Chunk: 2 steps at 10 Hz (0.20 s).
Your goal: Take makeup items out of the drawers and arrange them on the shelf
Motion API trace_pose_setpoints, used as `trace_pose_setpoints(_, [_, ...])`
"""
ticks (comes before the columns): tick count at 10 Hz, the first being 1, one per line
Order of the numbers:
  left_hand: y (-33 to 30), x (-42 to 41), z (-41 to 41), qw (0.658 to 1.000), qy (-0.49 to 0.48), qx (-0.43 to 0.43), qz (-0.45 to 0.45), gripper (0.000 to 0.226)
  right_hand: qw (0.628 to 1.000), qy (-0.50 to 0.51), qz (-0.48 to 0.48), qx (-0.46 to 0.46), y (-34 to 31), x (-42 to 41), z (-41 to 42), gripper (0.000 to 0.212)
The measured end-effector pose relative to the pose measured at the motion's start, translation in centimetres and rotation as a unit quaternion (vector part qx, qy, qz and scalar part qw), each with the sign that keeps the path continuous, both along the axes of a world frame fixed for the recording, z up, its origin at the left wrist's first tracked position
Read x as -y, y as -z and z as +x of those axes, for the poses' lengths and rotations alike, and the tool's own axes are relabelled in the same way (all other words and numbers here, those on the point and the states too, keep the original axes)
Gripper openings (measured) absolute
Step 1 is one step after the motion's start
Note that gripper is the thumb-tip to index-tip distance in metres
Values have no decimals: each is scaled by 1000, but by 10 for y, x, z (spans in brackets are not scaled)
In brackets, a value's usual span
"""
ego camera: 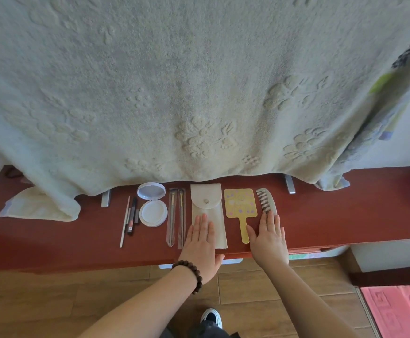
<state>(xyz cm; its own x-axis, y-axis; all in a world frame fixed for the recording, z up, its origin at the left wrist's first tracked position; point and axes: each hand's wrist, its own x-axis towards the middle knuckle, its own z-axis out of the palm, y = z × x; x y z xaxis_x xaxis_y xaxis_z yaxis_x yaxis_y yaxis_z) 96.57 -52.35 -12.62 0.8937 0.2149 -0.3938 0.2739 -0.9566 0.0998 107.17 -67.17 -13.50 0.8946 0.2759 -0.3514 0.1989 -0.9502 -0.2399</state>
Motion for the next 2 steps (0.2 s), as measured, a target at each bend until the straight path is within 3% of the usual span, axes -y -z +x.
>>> trace_pose_setpoints(2, [-3,3,-9,999,-25,33,-17,74,999,20,28,-1,-5,-4,-4,73])
